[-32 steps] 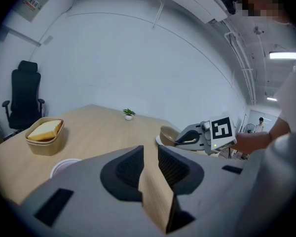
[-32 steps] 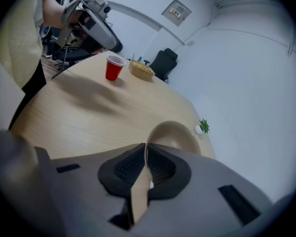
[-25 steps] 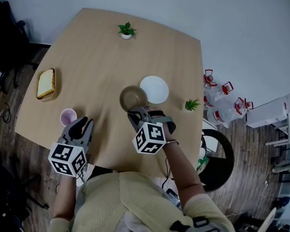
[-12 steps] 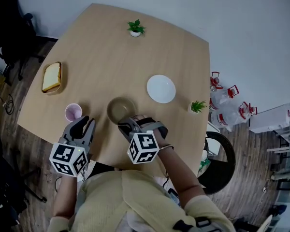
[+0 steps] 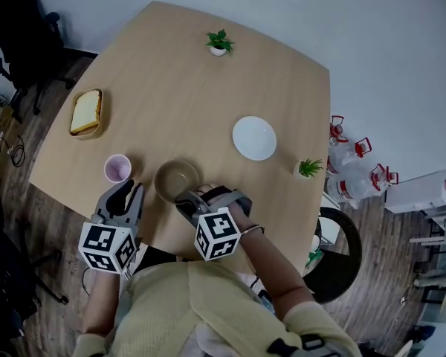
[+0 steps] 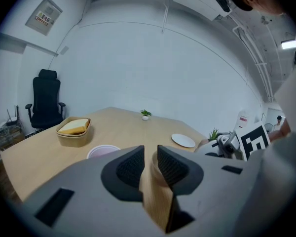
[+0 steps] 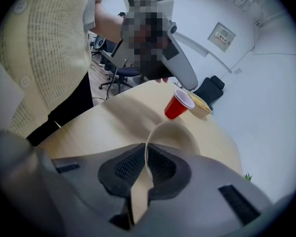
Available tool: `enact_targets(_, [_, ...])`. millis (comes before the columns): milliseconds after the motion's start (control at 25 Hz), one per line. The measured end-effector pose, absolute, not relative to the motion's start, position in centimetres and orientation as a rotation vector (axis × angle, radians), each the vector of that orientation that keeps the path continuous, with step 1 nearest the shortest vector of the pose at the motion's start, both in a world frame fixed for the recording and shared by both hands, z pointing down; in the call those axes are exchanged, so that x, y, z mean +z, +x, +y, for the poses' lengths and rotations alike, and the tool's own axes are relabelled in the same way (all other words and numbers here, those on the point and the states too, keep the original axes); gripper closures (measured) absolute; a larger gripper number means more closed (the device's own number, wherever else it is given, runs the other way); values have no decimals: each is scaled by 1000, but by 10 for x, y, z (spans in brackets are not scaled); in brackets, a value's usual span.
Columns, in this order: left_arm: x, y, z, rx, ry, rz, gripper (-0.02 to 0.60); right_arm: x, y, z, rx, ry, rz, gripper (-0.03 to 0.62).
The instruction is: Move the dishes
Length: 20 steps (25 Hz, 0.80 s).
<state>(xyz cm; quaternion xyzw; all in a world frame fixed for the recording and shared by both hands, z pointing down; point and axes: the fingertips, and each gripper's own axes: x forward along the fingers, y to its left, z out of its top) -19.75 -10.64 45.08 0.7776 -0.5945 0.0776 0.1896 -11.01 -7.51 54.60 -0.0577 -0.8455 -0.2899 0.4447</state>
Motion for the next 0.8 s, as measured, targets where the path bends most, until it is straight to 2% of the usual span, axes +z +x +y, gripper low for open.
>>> enact_targets(440, [456,-199,-98,222,2161,-1663,492,551,-127,-50,-854,-316,-2086,560])
enact_targets(640, [457,-200,-96,219,2163,-1659,492,550,-131,-43,-800,-323,-2130,556])
enact_targets(800, [456,-200,-97,212,2169,-1653,492,540,-131,-38,-644,-320,-2213,451])
